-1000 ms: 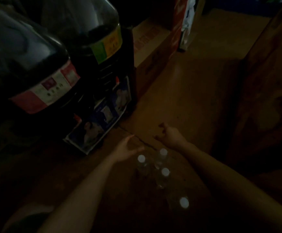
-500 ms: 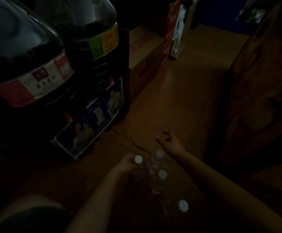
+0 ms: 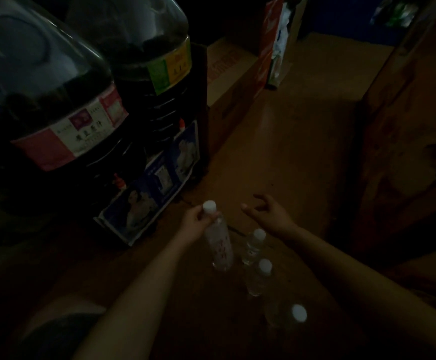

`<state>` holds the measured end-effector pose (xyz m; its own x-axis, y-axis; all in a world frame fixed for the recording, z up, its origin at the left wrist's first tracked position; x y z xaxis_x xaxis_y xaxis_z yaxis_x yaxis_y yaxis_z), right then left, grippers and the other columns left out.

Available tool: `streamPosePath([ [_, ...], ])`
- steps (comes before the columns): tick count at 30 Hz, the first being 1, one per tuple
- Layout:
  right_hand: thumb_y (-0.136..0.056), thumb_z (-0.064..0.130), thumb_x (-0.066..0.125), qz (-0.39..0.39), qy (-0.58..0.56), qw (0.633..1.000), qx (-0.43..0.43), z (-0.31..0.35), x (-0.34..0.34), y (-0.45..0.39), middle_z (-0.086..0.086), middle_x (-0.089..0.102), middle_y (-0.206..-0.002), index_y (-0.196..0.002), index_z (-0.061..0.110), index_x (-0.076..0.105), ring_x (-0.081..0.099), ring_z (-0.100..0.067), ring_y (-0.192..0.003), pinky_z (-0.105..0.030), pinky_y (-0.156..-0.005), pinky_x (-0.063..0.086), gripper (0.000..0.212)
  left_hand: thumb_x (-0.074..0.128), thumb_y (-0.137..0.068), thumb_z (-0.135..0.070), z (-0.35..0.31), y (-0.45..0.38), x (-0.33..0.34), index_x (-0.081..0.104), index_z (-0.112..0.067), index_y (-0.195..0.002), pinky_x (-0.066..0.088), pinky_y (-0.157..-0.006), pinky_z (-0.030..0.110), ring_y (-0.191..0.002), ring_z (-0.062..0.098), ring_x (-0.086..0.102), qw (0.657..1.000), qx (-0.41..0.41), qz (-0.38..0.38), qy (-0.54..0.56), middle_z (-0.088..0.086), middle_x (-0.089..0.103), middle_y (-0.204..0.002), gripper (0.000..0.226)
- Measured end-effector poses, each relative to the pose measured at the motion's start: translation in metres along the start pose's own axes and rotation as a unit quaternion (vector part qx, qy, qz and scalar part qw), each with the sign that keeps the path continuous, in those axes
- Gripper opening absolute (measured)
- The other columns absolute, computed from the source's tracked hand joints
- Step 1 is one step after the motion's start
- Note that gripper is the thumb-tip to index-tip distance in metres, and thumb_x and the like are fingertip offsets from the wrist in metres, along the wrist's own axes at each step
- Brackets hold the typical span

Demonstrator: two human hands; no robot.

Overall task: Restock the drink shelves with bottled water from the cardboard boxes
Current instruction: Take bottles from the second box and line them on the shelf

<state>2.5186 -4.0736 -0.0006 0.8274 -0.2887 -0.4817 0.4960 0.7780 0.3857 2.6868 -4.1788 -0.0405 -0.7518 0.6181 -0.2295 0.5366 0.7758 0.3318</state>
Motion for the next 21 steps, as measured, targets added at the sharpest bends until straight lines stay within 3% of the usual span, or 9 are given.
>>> streamPosePath([
  [6, -0.074, 0.05, 0.075, 0.093, -0.039, 0.994, -0.031, 0.036, 0.01, 0.005, -0.011, 0.038, -0.145, -0.149, 0.033, 0.018, 0.046, -0.025, -0.127, -0.034, -0.093, 0.048, 0.095, 0.057, -0.093, -0.03, -0.073, -0.007, -0.04, 0.06, -0.009, -0.111, 0.051, -0.073, 0.022, -0.1, 0.019, 0.062, 0.995, 0.055, -0.066, 0.042, 0.003, 0.063, -0.104, 0.028],
  [8, -0.073, 0.038, 0.08, 0.125, -0.054, 0.99, -0.032, 0.059, 0.008, 0.009, -0.012, 0.035, -0.148, -0.15, 0.033, 0.014, 0.043, -0.026, -0.13, -0.036, -0.096, 0.047, 0.101, 0.057, -0.092, -0.032, -0.11, -0.008, -0.055, 0.061, -0.011, -0.11, 0.053, -0.076, 0.026, -0.099, 0.02, 0.063, 0.993, 0.07, -0.073, 0.062, 0.003, 0.065, -0.104, 0.028],
  [11, -0.074, 0.017, 0.081, 0.177, -0.079, 0.98, -0.05, 0.105, 0.004, 0.016, -0.006, 0.042, -0.14, -0.152, 0.026, 0.012, 0.051, -0.019, -0.12, -0.031, -0.091, 0.051, 0.104, 0.055, -0.093, -0.035, -0.176, -0.001, -0.082, 0.06, -0.016, -0.11, 0.051, -0.068, 0.018, -0.091, 0.012, 0.064, 0.989, 0.083, -0.088, 0.082, -0.007, 0.065, -0.096, 0.027],
  [14, -0.075, 0.01, 0.079, 0.209, -0.092, 0.971, -0.071, 0.157, -0.005, 0.025, -0.002, 0.053, -0.129, -0.144, 0.017, 0.029, 0.058, -0.006, -0.1, -0.019, -0.073, 0.054, 0.086, 0.054, -0.092, -0.04, -0.241, 0.009, -0.107, 0.06, -0.018, -0.111, 0.051, -0.072, 0.018, -0.088, 0.008, 0.064, 0.985, 0.081, -0.1, 0.117, -0.008, 0.065, -0.096, 0.03],
  [17, -0.073, 0.015, 0.081, 0.199, -0.095, 0.972, -0.077, 0.209, -0.023, 0.041, -0.005, 0.06, -0.122, -0.131, 0.013, 0.045, 0.063, -0.015, -0.103, -0.024, -0.078, 0.056, 0.068, 0.057, -0.09, -0.045, -0.3, 0.029, -0.132, 0.06, -0.018, -0.114, 0.052, -0.087, 0.031, -0.095, 0.013, 0.066, 0.979, 0.075, -0.125, 0.144, -0.002, 0.069, -0.102, 0.036],
  [21, -0.071, 0.019, 0.083, 0.188, -0.07, 0.974, -0.106, 0.293, -0.057, 0.078, 0.0, 0.063, -0.112, -0.124, 0.014, 0.05, 0.064, -0.014, -0.099, -0.024, -0.076, 0.058, 0.062, 0.061, -0.085, -0.05, -0.38, 0.069, -0.17, 0.065, -0.018, -0.11, 0.051, -0.095, 0.04, -0.1, 0.019, 0.067, 0.97, 0.046, -0.158, 0.177, 0.003, 0.07, -0.107, 0.041],
])
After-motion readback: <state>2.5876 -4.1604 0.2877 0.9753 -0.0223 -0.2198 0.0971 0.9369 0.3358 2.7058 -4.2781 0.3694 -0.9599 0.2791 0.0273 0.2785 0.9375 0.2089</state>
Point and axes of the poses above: each hand's wrist, its own y-axis away from the middle knuckle, its own x-axis out of the palm, z = x × y, the point moved 5 cm from there along -y, towards the middle knuckle
